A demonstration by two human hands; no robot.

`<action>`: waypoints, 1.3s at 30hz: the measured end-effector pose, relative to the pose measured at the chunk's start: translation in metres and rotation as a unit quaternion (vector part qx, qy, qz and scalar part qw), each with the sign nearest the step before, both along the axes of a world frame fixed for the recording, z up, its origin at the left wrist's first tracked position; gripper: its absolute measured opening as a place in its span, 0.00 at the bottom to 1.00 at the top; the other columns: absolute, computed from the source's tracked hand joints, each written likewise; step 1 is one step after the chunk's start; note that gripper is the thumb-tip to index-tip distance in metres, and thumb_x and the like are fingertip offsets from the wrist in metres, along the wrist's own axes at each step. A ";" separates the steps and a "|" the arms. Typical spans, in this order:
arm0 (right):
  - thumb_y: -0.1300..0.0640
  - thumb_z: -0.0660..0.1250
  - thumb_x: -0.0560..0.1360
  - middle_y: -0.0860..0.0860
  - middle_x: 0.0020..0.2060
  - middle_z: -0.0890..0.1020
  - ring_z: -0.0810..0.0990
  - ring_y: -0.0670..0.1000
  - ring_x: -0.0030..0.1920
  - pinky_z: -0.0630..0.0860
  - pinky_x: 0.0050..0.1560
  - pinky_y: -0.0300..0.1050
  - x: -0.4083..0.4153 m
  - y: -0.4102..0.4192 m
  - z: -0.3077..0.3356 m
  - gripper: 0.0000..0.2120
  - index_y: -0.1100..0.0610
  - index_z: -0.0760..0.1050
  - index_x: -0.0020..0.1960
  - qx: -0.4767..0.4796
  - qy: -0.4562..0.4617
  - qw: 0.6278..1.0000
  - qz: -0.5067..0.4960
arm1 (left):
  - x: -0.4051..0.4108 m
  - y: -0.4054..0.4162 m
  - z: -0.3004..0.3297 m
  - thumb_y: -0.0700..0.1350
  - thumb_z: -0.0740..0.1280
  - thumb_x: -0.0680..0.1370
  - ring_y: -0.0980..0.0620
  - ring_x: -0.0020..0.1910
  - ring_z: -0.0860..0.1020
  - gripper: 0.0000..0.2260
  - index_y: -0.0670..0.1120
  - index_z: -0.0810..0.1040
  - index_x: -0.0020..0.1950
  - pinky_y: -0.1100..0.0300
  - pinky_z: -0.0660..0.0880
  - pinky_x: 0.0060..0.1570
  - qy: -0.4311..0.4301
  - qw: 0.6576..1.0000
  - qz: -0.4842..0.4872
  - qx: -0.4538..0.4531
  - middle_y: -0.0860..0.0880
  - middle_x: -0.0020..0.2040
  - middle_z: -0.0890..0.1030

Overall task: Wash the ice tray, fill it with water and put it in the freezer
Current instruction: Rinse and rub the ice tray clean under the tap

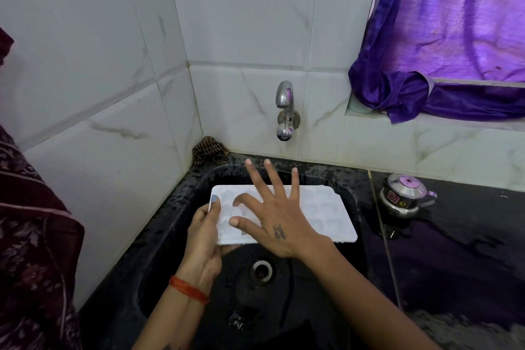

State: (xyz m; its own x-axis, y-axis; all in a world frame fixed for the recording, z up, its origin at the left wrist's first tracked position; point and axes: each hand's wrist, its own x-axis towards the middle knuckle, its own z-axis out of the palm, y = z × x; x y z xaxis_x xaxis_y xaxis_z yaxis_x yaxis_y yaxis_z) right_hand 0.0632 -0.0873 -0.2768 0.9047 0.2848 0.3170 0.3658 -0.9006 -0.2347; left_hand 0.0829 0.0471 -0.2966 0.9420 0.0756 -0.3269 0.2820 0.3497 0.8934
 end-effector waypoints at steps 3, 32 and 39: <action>0.30 0.42 0.72 0.45 0.76 0.37 0.29 0.52 0.74 0.25 0.66 0.64 -0.004 -0.019 -0.001 0.30 0.42 0.70 0.62 -0.001 -0.007 0.999 -0.038 | 0.004 0.004 -0.001 0.54 0.62 0.78 0.46 0.41 0.82 0.15 0.45 0.75 0.58 0.49 0.80 0.35 0.008 1.000 0.005 -0.006 0.45 0.47 0.83; 0.26 0.49 0.71 0.54 0.75 0.61 0.54 0.58 0.76 0.42 0.71 0.68 -0.021 -0.095 -0.041 0.29 0.45 0.78 0.35 0.072 -0.132 0.974 -0.171 | 0.015 0.023 0.000 0.54 0.61 0.80 0.48 0.44 0.80 0.13 0.47 0.74 0.56 0.51 0.81 0.32 0.004 1.000 0.026 -0.003 0.48 0.48 0.81; 0.26 0.46 0.72 0.55 0.75 0.60 0.55 0.59 0.76 0.43 0.69 0.72 -0.021 -0.094 -0.039 0.30 0.44 0.79 0.40 0.025 -0.141 0.968 -0.205 | 0.017 0.021 0.003 0.53 0.61 0.80 0.48 0.46 0.80 0.13 0.47 0.73 0.59 0.47 0.78 0.42 -0.005 0.999 0.032 -0.011 0.48 0.49 0.81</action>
State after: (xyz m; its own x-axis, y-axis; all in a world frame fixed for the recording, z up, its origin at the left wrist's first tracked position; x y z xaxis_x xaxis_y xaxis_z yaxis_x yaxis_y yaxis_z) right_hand 0.0421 -0.1815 -0.3155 0.8137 -0.1021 0.5722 0.0362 -0.9736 -0.2253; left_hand 0.0999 0.0684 -0.2933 0.9390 0.1278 -0.3193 0.2493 0.3867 0.8879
